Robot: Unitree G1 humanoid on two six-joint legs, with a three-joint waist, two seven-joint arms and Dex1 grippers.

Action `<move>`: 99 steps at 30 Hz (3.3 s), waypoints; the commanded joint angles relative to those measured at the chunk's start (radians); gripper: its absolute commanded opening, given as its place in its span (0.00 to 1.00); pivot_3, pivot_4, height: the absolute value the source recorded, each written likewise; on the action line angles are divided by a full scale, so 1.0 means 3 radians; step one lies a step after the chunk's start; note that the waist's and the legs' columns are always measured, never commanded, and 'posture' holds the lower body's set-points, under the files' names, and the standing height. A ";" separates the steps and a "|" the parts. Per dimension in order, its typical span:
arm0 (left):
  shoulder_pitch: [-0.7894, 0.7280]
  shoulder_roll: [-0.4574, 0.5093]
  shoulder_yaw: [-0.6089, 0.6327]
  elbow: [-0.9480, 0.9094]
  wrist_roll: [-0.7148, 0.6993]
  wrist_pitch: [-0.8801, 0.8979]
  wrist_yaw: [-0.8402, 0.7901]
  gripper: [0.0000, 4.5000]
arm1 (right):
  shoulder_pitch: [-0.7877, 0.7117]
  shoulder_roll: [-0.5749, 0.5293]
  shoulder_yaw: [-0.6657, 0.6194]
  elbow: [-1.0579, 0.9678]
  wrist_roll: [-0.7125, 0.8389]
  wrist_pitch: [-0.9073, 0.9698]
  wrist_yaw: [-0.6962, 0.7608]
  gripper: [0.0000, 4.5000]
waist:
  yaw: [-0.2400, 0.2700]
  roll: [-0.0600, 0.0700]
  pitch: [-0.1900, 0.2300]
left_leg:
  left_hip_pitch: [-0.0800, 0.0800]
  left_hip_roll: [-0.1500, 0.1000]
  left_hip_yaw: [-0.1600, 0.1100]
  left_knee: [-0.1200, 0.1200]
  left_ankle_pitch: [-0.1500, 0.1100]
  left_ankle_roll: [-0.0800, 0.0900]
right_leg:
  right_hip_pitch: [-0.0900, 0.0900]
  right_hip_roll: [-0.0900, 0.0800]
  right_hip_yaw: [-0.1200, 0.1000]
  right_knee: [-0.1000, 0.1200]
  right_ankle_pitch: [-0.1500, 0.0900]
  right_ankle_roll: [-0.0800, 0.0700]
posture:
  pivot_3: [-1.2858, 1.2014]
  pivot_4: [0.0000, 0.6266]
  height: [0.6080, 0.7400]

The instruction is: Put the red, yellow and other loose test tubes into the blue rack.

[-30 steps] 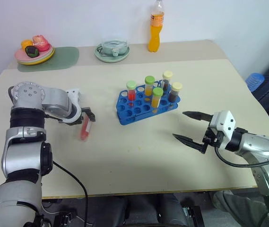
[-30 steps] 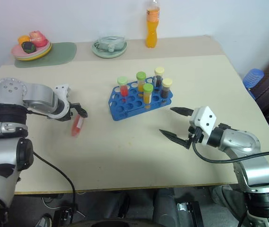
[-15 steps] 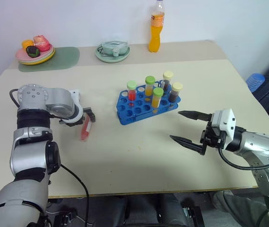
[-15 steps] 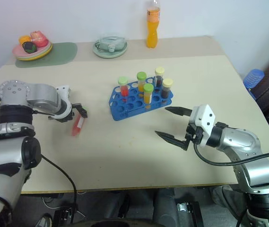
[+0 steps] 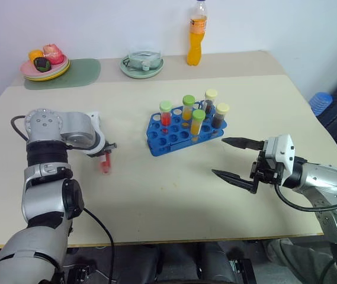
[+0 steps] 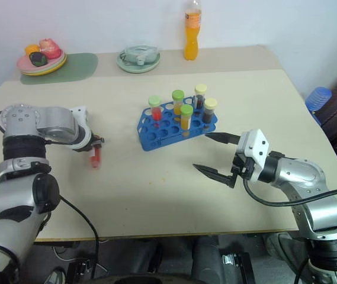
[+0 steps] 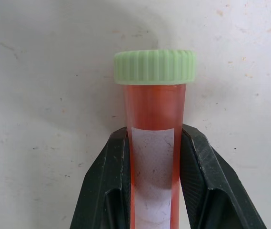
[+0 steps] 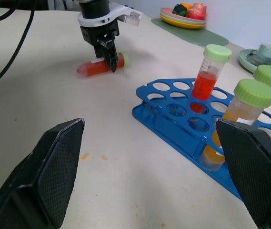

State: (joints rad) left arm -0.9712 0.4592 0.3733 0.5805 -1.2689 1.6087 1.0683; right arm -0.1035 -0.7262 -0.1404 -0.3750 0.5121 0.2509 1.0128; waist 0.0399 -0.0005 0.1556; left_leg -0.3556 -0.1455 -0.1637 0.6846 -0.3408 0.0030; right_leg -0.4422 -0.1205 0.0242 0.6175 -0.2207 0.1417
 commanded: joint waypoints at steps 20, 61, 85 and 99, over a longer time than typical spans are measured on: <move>0.1947 0.0914 -0.1145 -0.3486 0.1832 -0.3241 -0.4400 0.17 | -0.0067 0.0106 0.0079 0.0730 -0.0174 -0.0691 0.0336 1.00 | -0.0001 0.0008 -0.0004 | 0.0000 0.0005 0.0007 -0.0007 0.0000 0.0000 | 0.0002 0.0001 0.0001 -0.0009 -0.0001 -0.0002 | 0.52 0.24 1.00; 0.1513 -0.1243 -0.1814 -0.0526 0.3705 -0.6679 -0.5545 0.17 | 0.0706 -0.0221 -0.0654 -0.0297 0.0042 -0.0008 -0.0144 1.00 | 0.0012 0.0005 -0.0004 | 0.0000 0.0005 0.0007 -0.0003 -0.0002 0.0004 | 0.0008 0.0000 -0.0002 -0.0015 0.0001 0.0000 | 0.52 0.24 1.00; 0.1831 -0.0930 -0.1523 -0.1422 0.3413 -0.5800 -0.5691 0.94 | 0.0398 0.0040 -0.0445 -0.0106 0.0006 0.0034 -0.0494 1.00 | -0.0002 0.0005 -0.0004 | -0.0001 0.0006 0.0006 -0.0004 -0.0002 0.0005 | 0.0006 0.0001 -0.0002 -0.0014 0.0001 -0.0001 | 0.52 0.24 1.00; 0.2679 -0.0064 -0.0816 -0.2439 0.2654 -0.5248 -0.6141 0.94 | 0.0392 0.0268 -0.0539 0.0201 0.0001 -0.0052 -0.0703 1.00 | 0.0002 0.0007 -0.0005 | -0.0001 0.0006 0.0006 -0.0005 -0.0002 0.0005 | 0.0005 0.0001 -0.0001 -0.0014 0.0001 -0.0001 | 0.52 0.24 1.00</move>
State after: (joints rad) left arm -0.1777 0.4216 0.0897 -0.1039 -0.4356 0.0268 -0.7493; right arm 0.0049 -0.6481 -0.2574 -0.3065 0.5135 0.2641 0.8071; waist 0.0406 0.0015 0.1542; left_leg -0.3558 -0.1438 -0.1620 0.6830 -0.3415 0.0045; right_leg -0.4408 -0.1201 0.0239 0.6134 -0.2206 0.1412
